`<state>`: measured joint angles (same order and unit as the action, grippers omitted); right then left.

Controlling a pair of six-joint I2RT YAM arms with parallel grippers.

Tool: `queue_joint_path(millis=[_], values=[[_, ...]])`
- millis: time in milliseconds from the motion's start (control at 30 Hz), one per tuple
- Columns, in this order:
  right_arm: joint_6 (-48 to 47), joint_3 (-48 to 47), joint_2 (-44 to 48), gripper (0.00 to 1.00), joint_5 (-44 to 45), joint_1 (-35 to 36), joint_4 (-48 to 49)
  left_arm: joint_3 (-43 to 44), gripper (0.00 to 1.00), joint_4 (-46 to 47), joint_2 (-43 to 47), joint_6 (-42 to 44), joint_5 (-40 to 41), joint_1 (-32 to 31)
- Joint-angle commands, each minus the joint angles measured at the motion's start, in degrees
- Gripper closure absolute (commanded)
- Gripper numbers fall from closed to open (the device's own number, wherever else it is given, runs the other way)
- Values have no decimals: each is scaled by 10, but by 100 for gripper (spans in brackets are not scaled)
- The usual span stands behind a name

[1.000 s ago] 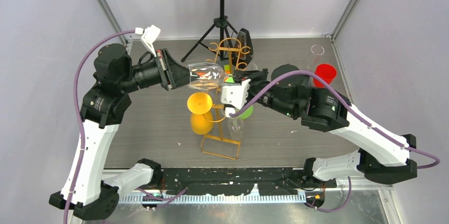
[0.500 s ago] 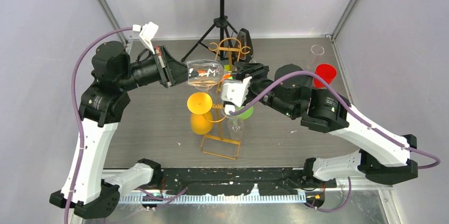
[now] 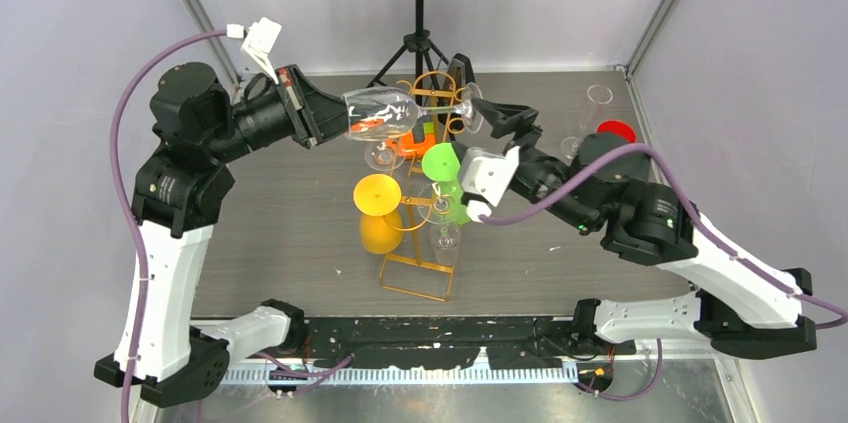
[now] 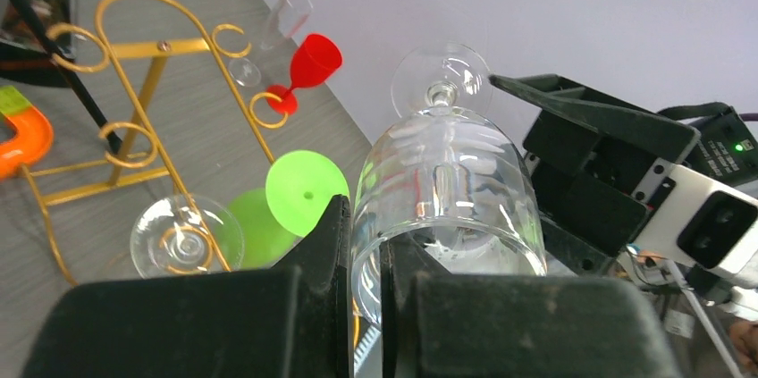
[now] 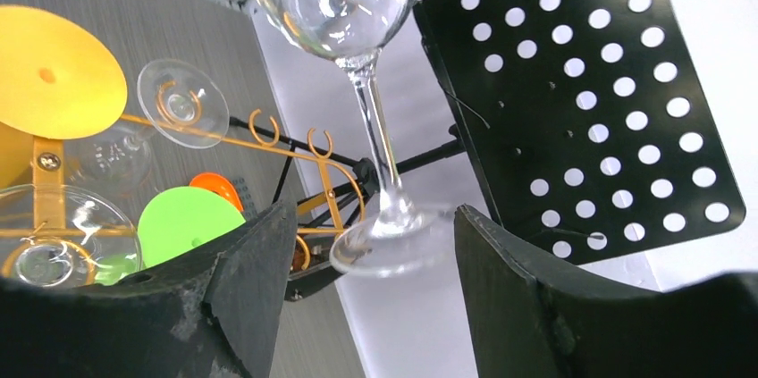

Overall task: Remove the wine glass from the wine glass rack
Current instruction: Place the wine glass at the center of the board.

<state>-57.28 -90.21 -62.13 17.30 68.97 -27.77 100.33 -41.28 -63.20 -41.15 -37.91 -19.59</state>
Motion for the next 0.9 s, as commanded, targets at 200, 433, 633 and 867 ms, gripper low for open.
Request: queue_joint_path(millis=[200,433,633,867], values=[[143,36,104,27,-42,7,135,107,100,-57,-24,76,121,21],[229,57,114,26,2,7,141,179,100,-127,-32,140,254,39],[258,65,105,24,61,7,113,210,100,-191,-36,192,399,40],[326,68,97,19,169,7,90,152,100,-236,-16,221,539,40]])
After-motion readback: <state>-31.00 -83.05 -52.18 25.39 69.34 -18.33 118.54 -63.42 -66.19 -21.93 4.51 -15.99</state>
